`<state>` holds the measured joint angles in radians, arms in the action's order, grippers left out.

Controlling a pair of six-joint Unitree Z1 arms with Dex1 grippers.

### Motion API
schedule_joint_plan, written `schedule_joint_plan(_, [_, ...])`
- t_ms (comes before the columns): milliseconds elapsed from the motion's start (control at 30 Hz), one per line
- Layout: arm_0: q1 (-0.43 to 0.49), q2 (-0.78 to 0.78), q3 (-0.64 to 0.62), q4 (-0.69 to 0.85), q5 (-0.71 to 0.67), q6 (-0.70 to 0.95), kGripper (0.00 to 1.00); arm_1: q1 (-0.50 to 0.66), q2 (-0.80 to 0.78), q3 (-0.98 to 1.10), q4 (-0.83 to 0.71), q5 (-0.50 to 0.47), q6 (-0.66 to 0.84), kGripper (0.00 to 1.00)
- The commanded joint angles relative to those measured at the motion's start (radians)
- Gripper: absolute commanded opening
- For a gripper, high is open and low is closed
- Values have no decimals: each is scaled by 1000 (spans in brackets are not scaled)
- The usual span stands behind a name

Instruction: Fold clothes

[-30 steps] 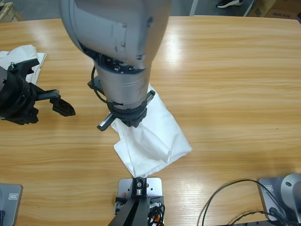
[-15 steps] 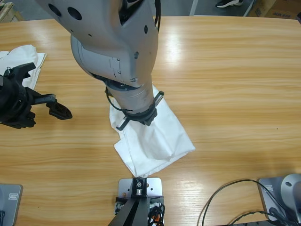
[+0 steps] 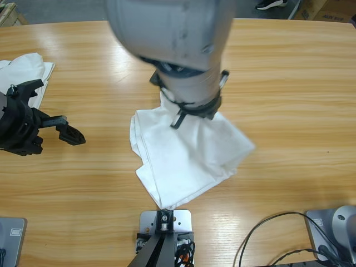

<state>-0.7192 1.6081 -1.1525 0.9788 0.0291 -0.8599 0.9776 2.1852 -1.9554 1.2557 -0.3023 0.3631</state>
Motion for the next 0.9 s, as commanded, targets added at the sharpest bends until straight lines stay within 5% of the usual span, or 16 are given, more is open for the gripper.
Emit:
schedule_joint_plan(33, [7, -21, 45, -28, 9, -18, 964, -56, -38, 82, 15, -55, -42, 0])
schedule_joint_plan(233, [7, -12, 56, -47, 9, -19, 964, -50, -30, 61, 15, -38, -48, 0])
schedule_joint_plan(467, [7, -11, 71, -58, 9, -22, 964, 115, 88, -45, 13, 76, 6, 0])
schedule_joint_plan(900, [7, -32, 93, -63, 9, -22, 964, 118, 207, -185, 2, 198, 2, 0])
